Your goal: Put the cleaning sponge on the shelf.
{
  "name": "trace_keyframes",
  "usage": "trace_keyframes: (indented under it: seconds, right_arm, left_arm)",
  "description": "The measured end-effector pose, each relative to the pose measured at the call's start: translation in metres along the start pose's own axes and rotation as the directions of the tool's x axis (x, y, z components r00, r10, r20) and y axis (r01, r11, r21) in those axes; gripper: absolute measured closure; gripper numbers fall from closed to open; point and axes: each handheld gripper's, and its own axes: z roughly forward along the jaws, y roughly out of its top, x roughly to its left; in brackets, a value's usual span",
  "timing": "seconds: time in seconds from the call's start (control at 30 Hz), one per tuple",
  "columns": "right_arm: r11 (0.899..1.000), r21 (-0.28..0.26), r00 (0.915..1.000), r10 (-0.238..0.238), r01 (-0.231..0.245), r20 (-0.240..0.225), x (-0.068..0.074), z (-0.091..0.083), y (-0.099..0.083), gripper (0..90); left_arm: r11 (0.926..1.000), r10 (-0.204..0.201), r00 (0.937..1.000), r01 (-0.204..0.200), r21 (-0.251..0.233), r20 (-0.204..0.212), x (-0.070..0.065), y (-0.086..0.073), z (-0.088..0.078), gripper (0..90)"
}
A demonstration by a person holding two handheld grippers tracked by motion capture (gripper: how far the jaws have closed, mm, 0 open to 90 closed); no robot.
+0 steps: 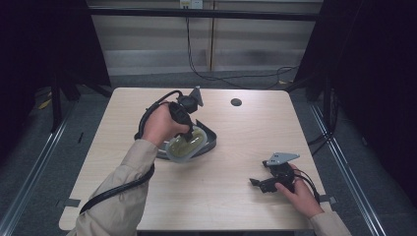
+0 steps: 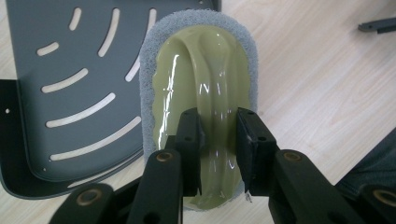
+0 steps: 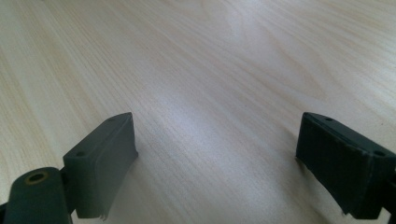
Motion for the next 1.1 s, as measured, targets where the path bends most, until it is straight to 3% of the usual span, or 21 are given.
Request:
trace_keyframes:
  seconds: [0.3, 1.1]
  right_arm:
    - [1.000, 0.000, 1.0000, 0.000, 0.000, 0.000, 0.000, 0.000, 0.000, 11.5]
    - [1.000, 0.000, 1.0000, 0.001, -0.001, 0.000, 0.000, 0.000, 0.000, 11.5]
  left_arm:
    - [0.9994, -0.027, 0.9994, 0.026, -0.024, -0.022, 0.011, 0.004, -0.003, 72.2]
    - [0.9970, -0.075, 0.9952, 0.074, -0.021, -0.063, 0.035, 0.008, 0.003, 72.3]
